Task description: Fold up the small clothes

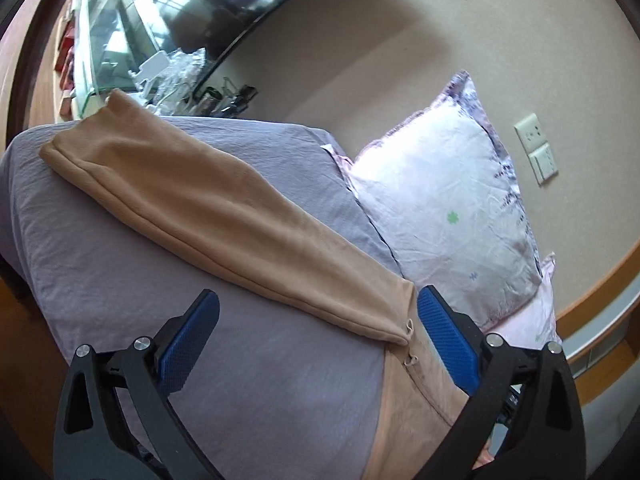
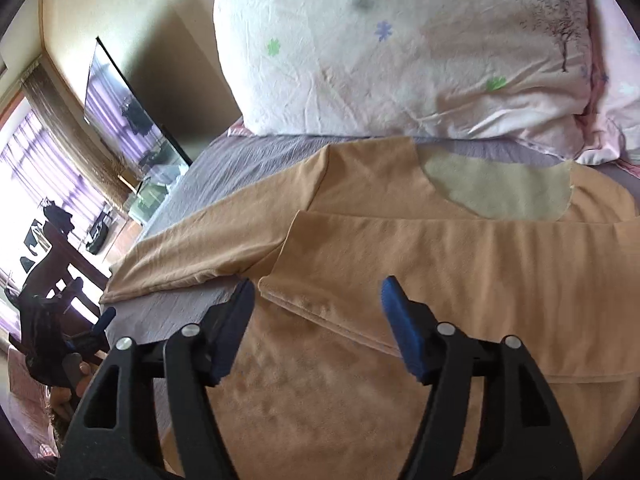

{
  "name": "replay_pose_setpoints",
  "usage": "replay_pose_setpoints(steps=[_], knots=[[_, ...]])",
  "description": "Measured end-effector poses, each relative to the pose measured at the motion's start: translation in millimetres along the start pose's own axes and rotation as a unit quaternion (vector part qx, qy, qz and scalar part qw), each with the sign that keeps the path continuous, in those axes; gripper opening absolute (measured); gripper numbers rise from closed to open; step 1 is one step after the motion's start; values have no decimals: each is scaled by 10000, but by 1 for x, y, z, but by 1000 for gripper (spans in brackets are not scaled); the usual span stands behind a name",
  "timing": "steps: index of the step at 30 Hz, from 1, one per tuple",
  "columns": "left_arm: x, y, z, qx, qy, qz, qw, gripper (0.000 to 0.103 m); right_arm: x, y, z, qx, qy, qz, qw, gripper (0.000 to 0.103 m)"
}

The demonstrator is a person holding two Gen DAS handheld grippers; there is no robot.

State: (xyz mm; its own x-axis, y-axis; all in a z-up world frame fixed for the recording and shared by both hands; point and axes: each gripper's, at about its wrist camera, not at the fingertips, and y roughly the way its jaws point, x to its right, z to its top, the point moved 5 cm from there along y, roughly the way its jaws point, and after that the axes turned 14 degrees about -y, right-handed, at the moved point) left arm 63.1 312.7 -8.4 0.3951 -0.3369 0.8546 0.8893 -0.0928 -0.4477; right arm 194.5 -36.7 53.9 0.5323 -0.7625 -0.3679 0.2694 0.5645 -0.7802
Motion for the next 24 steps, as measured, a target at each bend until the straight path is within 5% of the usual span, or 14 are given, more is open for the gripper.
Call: replay_pose_setpoints(steps=[7,16,18,20,24], knots=[[-44,-8,27,93,-1386,279,9899,82,34,-26,-11,106,369,-72,9992,77],[-41,10,57,-8,-1719,993,9801,80,26,-30,-18,172,449,382,9981,82],[-46,11,61,13,-1761,1290,9759,56,27,-37,-21,249,458,443,9977,82],[-55,16,66,1,-1757,1446,9738,12,31,-46,-25,340,486,453,9972,82],[-18,22,72,348,-991,1380,9848,6,48,-67,-35,568,572,298,9963,84]])
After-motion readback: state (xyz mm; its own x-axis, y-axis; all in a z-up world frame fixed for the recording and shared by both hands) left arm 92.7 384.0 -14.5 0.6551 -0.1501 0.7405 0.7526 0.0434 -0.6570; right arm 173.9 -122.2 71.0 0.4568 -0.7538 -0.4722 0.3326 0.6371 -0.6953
